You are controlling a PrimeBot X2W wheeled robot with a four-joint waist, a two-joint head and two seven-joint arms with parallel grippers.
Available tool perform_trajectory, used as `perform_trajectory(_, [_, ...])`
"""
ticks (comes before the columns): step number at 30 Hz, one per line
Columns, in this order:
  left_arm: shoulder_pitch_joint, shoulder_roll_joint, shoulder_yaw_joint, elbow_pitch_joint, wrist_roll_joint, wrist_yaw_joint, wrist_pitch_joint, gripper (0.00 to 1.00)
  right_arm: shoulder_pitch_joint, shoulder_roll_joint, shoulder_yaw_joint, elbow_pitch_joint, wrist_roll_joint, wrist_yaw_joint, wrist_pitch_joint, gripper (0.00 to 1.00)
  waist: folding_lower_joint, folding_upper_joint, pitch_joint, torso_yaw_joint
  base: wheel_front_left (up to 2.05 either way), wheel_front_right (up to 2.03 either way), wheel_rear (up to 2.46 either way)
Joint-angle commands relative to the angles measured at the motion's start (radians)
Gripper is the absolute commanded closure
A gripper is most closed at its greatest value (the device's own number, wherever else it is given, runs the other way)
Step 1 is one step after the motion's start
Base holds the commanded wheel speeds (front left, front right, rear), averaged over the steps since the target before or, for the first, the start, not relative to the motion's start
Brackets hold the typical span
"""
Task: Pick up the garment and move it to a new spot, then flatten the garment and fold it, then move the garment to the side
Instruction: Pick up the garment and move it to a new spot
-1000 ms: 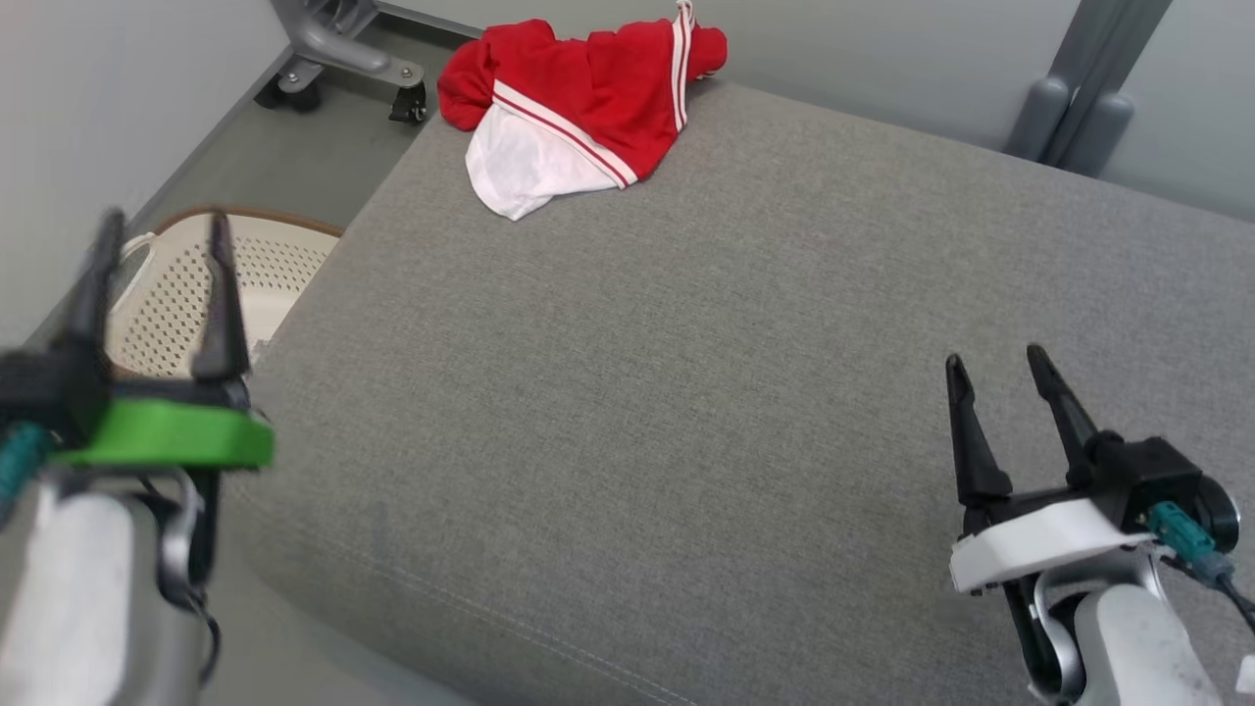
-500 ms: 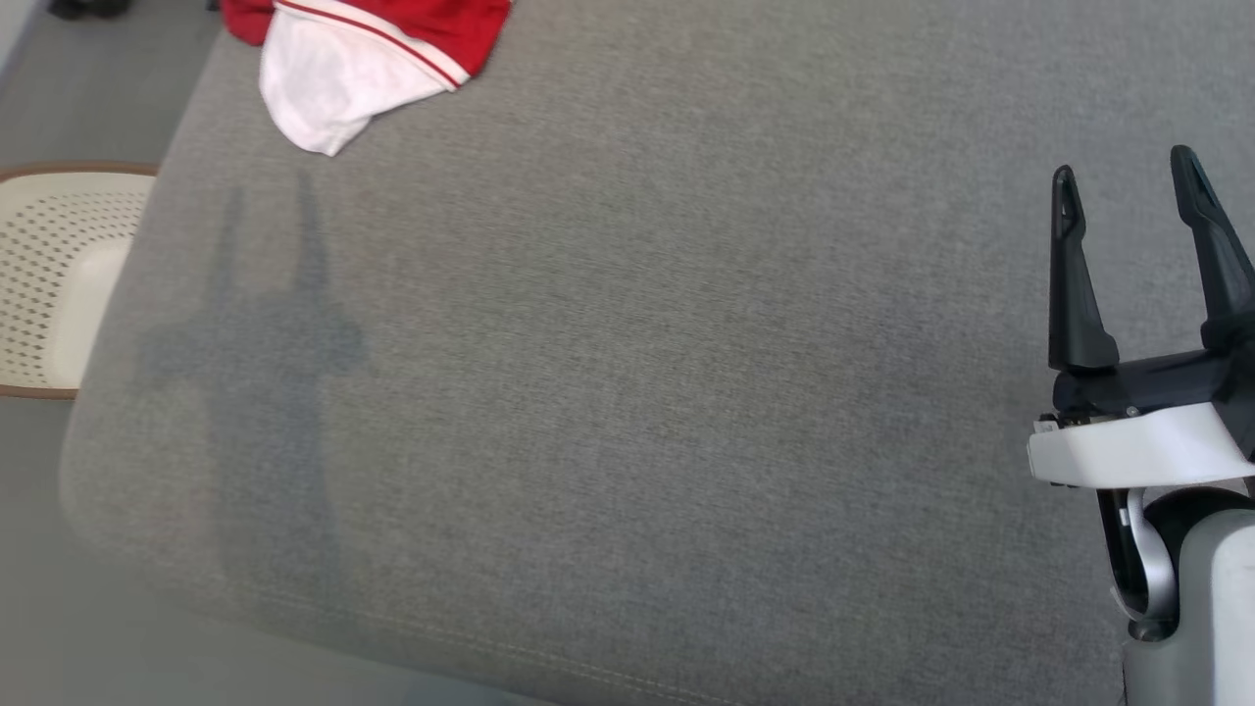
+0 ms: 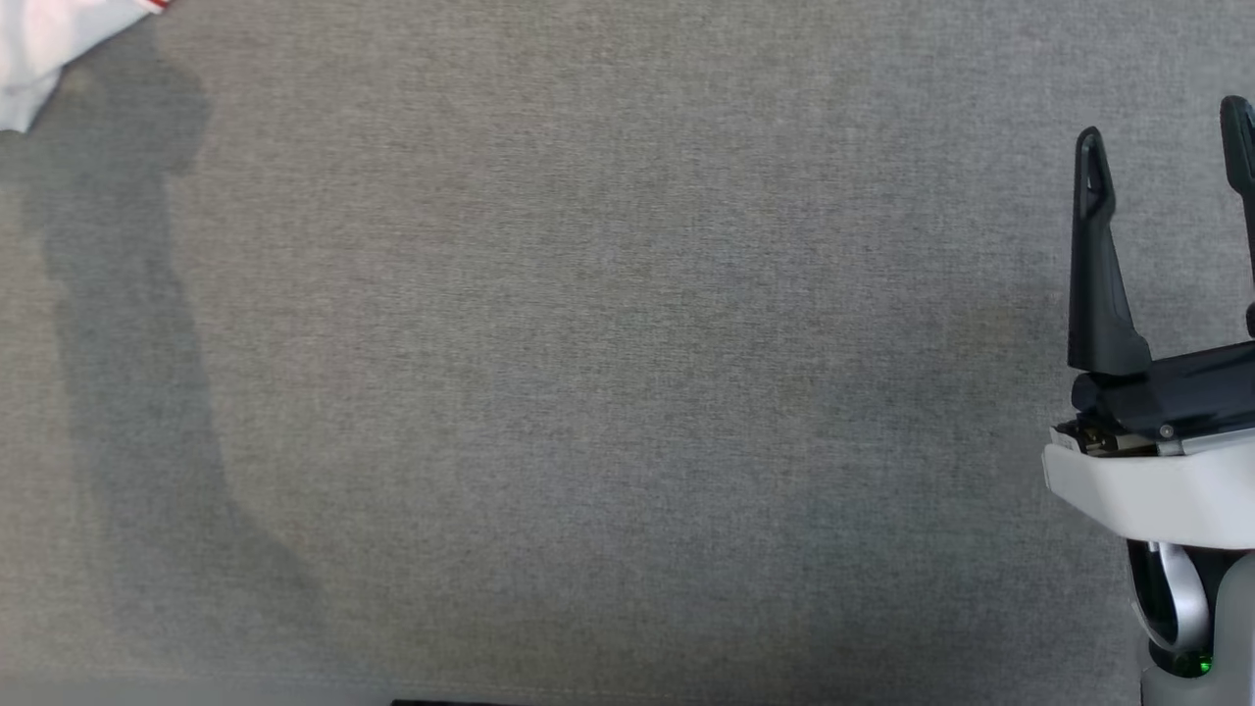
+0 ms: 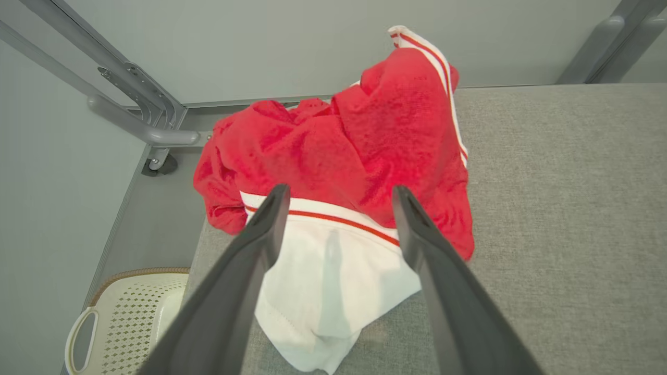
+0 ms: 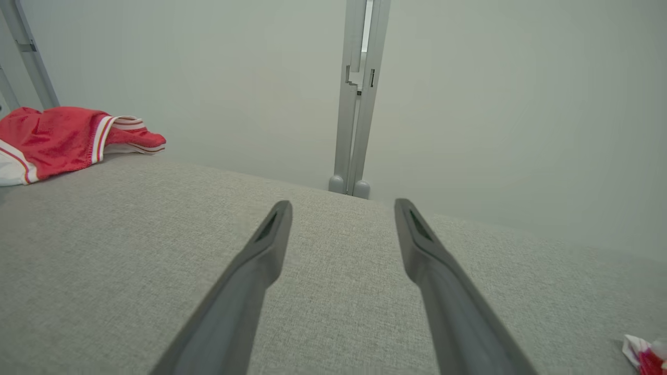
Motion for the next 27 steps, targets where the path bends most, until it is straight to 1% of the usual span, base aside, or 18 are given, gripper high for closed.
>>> perform_trajectory(1, [-0.023,0.011,-0.011,0.006,-0.008,-0.001,-0.001,0.0,0.006,-0.001,0.003,-0.014,-0.007,-0.002,0.002,0.0,-0.0003,0.0,0.081,-0.082,0.0,0.0,0.0])
perform_trajectory(5, [-0.035,0.041,-0.043,0.017,-0.036,-0.001,0.002,0.0,0.007,-0.001,0.011,-0.033,-0.008,-0.002,-0.001,0.0,-0.0003,0.0,0.102,-0.1,0.0,0.0,0.0])
perform_trajectory(13, [-0.06,0.062,-0.082,0.067,-0.064,-0.001,-0.011,0.0,0.001,0.001,0.001,-0.05,-0.012,-0.002,-0.012,0.0,-0.0003,0.0,0.137,-0.119,0.0,0.0,0.0])
perform_trajectory(14, [-0.06,0.062,-0.086,0.074,-0.067,-0.001,-0.014,0.34,-0.001,0.001,0.0,-0.048,-0.013,-0.002,-0.014,0.0,-0.0003,0.0,0.138,-0.12,0.0,0.0,0.0])
perform_trajectory(15, [-0.057,0.059,-0.094,0.08,-0.07,-0.001,-0.015,0.71,-0.004,0.001,0.0,-0.044,-0.012,-0.002,-0.016,0.0,-0.0003,0.0,0.137,-0.122,0.0,0.0,0.0])
perform_trajectory(16, [-0.055,0.059,-0.101,0.084,-0.076,-0.001,-0.021,1.0,-0.006,0.002,0.0,-0.04,-0.01,-0.002,-0.019,0.0,-0.0003,0.0,0.136,-0.123,0.0,0.0,0.0])
perform_trajectory(22, [-0.069,0.089,-0.13,0.084,-0.087,-0.002,-0.063,1.0,-0.015,0.003,-0.002,-0.008,0.004,-0.002,-0.043,0.0,-0.0003,0.0,0.099,-0.122,0.0,0.0,0.0])
perform_trajectory(27, [-0.095,0.116,-0.156,0.065,-0.087,-0.001,-0.088,1.0,-0.021,0.003,-0.001,0.044,0.036,-0.002,-0.068,0.0,-0.0003,0.0,0.016,-0.128,0.0,0.0,0.0])
